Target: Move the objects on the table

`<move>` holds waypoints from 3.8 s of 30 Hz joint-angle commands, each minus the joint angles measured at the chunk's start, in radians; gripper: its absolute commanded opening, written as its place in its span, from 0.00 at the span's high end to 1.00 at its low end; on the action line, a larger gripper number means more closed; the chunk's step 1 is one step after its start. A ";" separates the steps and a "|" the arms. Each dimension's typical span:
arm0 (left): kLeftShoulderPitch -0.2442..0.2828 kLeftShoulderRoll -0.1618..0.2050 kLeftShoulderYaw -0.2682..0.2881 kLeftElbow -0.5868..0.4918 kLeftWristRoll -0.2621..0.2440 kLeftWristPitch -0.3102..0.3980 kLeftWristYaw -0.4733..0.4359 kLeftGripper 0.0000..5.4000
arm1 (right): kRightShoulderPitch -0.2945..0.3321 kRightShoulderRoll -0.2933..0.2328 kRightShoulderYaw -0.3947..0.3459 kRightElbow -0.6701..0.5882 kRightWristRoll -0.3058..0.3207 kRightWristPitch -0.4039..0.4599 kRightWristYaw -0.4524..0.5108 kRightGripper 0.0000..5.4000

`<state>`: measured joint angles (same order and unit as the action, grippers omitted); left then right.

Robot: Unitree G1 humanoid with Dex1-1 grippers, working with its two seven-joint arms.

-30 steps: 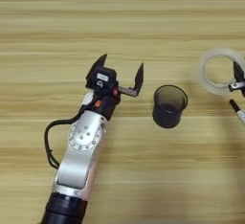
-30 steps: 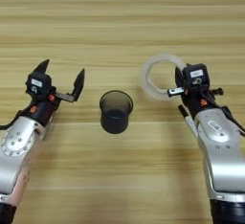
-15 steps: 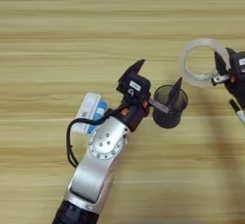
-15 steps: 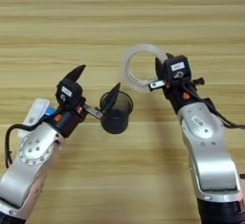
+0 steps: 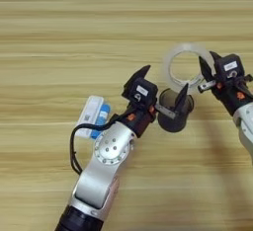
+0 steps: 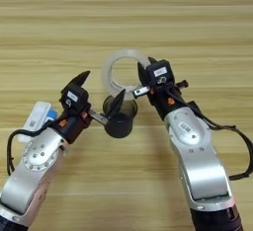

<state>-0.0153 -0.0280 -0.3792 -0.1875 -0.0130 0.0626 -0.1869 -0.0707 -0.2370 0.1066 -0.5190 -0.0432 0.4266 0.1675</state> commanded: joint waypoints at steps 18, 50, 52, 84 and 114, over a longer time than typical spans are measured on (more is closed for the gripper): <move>-0.020 -0.015 0.068 0.064 0.010 -0.034 0.027 0.00 | 0.039 0.002 0.047 -0.109 -0.009 0.039 0.029 0.80; -0.023 -0.011 0.080 0.123 0.021 -0.038 0.030 0.17 | 0.074 0.019 0.132 -0.123 -0.039 0.021 0.035 0.80; -0.023 -0.010 0.081 0.124 0.022 -0.038 0.030 0.22 | 0.074 0.019 0.132 -0.121 -0.040 0.021 0.035 0.80; -0.020 -0.004 0.086 0.116 0.026 -0.040 0.040 0.72 | 0.073 0.023 0.127 -0.010 -0.073 -0.048 0.034 0.80; -0.019 -0.001 0.089 0.116 0.014 -0.049 0.038 0.73 | 0.071 0.029 0.123 0.012 -0.070 -0.062 0.038 0.77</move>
<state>-0.0362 -0.0356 -0.2958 -0.0758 -0.0057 0.0200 -0.1401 0.0139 -0.2035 0.2459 -0.5053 -0.1099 0.3898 0.2042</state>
